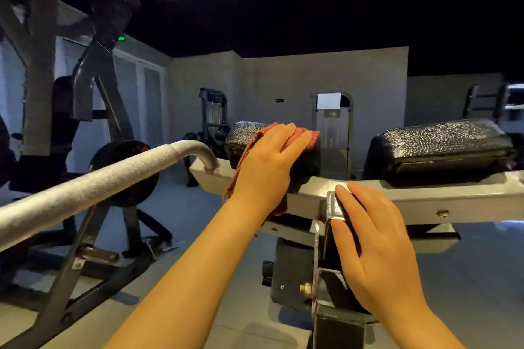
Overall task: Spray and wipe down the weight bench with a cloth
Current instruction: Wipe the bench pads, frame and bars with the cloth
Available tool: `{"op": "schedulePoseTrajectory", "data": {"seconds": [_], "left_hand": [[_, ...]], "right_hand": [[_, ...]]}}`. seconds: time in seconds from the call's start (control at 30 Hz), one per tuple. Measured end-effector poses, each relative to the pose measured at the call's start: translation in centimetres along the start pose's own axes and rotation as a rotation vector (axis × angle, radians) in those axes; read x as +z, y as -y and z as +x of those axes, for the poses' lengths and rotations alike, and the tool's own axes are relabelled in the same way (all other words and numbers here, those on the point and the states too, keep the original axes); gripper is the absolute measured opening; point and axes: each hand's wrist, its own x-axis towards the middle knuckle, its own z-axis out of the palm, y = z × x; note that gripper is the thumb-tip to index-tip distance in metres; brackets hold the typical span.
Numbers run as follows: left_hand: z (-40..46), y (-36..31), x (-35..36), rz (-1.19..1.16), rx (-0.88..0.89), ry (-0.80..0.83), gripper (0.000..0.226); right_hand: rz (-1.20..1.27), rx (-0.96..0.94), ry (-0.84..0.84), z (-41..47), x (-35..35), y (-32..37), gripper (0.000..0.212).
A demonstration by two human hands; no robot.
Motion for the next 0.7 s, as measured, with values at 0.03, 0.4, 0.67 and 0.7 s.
{"op": "schedulePoseTrajectory", "data": {"seconds": [0.03, 0.4, 0.67, 0.7], "left_hand": [[-0.5, 0.8, -0.2, -0.006, -0.027, 0.011, 0.051], [-2.1, 3.6, -2.8, -0.068, -0.459, 0.132, 0.061], [-10.8, -7.0, -8.0, -0.447, -0.456, -0.042, 0.05], [-11.7, -8.3, -8.4, -0.501, -0.454, -0.047, 0.05]], "right_hand": [[0.008, 0.004, 0.001, 0.0, -0.1, 0.0, 0.054], [-0.019, -0.022, 0.019, 0.2, 0.1, -0.2, 0.054], [0.234, 0.035, -0.026, -1.7, -2.8, 5.4, 0.04], [0.385, 0.121, 0.036, -2.3, -3.4, 7.1, 0.038]]}}
